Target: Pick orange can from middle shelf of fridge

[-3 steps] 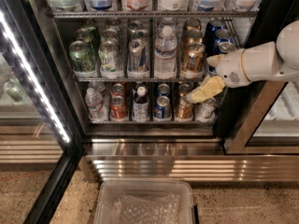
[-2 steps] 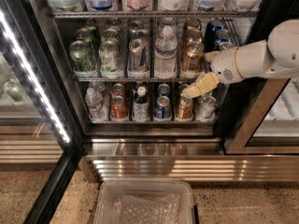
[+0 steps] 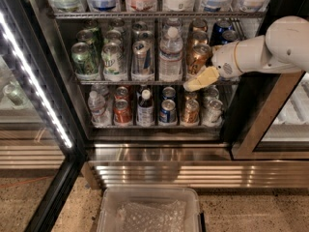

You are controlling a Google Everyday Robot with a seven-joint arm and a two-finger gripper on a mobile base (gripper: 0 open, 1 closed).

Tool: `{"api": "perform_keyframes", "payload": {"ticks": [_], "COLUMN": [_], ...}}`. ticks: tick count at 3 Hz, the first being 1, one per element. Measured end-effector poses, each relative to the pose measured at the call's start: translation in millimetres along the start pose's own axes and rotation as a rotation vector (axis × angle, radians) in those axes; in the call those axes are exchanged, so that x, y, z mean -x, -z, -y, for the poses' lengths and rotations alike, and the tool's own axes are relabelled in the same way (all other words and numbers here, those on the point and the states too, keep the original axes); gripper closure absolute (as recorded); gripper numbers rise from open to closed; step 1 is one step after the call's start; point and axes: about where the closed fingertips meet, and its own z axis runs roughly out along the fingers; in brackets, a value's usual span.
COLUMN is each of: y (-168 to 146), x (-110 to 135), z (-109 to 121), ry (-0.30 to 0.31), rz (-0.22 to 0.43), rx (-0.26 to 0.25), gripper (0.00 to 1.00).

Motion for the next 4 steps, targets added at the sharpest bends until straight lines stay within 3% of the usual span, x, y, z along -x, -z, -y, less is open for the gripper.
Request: {"api": "perform_keyframes", "payload": {"ticks": [2, 4], "y": [-22, -23], "x": [-5, -5], "z": [22, 22], "ry": [-0.041, -0.041], "rz": [0.053, 0.053], "rx": [-0.040, -0.040], "gripper": [0.00, 0.42]}}
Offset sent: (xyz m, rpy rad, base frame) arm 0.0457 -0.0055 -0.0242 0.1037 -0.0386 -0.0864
